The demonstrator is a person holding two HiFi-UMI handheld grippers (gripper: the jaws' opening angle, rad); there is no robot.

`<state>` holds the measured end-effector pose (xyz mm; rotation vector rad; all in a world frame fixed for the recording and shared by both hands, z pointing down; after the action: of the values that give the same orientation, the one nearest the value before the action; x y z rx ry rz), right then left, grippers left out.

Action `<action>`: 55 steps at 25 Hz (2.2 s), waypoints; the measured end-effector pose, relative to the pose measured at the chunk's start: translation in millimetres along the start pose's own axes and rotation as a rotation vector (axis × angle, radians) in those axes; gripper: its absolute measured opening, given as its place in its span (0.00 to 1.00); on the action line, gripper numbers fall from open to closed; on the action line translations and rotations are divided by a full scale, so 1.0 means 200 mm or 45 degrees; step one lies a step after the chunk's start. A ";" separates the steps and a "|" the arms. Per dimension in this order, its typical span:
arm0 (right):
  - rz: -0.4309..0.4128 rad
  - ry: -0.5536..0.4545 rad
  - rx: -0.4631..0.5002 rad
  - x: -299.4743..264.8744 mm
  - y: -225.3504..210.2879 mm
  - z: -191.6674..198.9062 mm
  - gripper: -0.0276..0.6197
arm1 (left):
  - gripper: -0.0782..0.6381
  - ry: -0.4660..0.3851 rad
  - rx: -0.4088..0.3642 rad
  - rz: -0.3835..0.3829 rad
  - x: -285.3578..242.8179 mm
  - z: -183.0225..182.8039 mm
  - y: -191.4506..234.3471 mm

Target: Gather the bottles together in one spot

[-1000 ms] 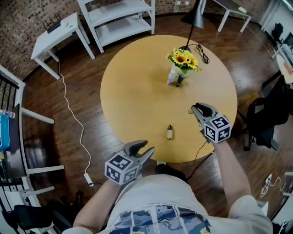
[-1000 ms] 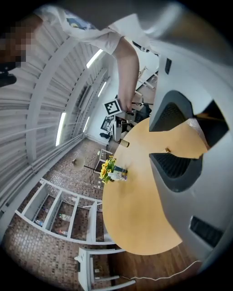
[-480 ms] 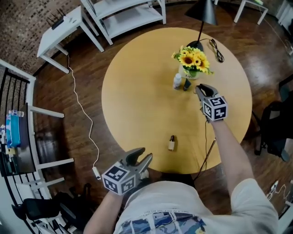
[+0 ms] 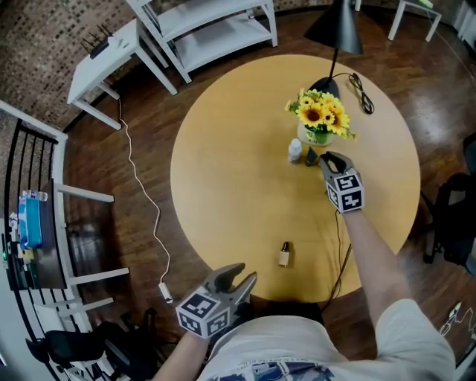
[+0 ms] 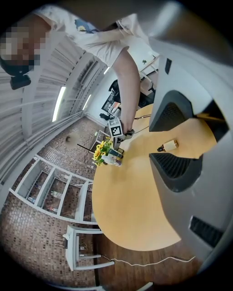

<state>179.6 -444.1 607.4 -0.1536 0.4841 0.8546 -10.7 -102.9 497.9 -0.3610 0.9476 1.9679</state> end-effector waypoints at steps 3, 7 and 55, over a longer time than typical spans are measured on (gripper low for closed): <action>0.012 0.010 -0.005 0.00 0.00 0.00 0.18 | 0.32 0.009 -0.008 0.012 0.00 0.00 -0.01; -0.002 -0.021 -0.033 0.03 0.01 -0.03 0.34 | 0.32 0.023 -0.033 0.032 0.00 -0.01 -0.03; 0.166 -0.080 -0.289 2.34 1.83 0.27 0.38 | 0.35 0.069 -0.282 0.110 0.64 0.66 -0.10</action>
<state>181.5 132.9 457.7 -0.3051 0.3401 1.0386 -51.7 77.8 503.0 -0.5076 0.7921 2.1589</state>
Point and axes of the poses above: the fingertips, and each gripper's own axes: x backward along the fingers, y to its left, z out of its underside, the point moved 3 cm from there along x, backward along the fingers, and after that the axes turned 2 degrees about x, right-handed, at the moved point
